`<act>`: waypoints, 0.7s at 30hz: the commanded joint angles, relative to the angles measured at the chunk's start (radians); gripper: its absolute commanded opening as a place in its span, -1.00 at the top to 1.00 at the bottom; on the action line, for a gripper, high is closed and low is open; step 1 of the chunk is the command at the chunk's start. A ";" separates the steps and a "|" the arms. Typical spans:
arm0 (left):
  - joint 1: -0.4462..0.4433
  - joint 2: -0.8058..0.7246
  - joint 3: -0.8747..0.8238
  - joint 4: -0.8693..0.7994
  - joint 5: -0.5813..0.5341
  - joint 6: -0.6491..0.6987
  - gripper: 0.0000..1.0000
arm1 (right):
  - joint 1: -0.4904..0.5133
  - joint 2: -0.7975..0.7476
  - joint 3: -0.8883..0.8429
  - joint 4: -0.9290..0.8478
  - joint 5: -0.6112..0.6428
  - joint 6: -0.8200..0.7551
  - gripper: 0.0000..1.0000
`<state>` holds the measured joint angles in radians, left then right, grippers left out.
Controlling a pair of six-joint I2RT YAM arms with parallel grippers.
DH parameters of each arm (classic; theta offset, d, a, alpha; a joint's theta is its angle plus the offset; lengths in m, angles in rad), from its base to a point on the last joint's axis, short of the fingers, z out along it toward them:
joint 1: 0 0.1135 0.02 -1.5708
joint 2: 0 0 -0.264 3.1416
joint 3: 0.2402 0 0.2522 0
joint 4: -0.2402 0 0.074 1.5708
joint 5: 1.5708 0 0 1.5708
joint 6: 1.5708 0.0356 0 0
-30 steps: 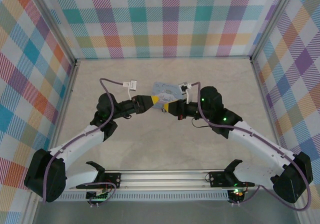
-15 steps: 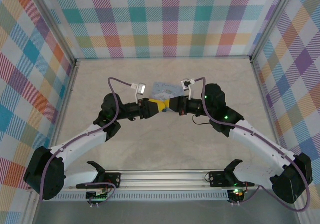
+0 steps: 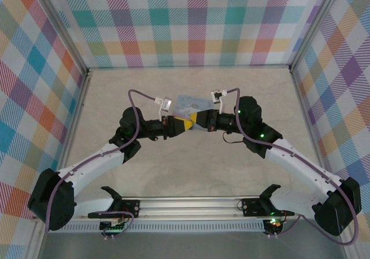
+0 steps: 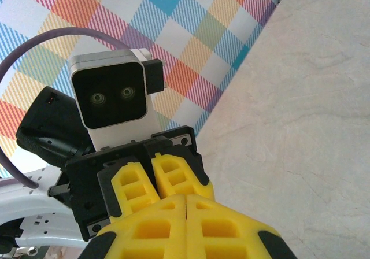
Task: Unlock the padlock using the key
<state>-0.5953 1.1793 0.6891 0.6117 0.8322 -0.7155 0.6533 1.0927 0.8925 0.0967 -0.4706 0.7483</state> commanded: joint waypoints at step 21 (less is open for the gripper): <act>-0.009 -0.006 0.200 -0.406 0.170 0.246 1.00 | -0.061 -0.051 0.007 -0.111 -0.227 -0.135 0.04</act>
<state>-0.5983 1.1629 0.8505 0.2497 0.9352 -0.5106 0.5949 1.0451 0.8845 0.0158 -0.6167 0.6605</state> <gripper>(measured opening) 0.057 0.476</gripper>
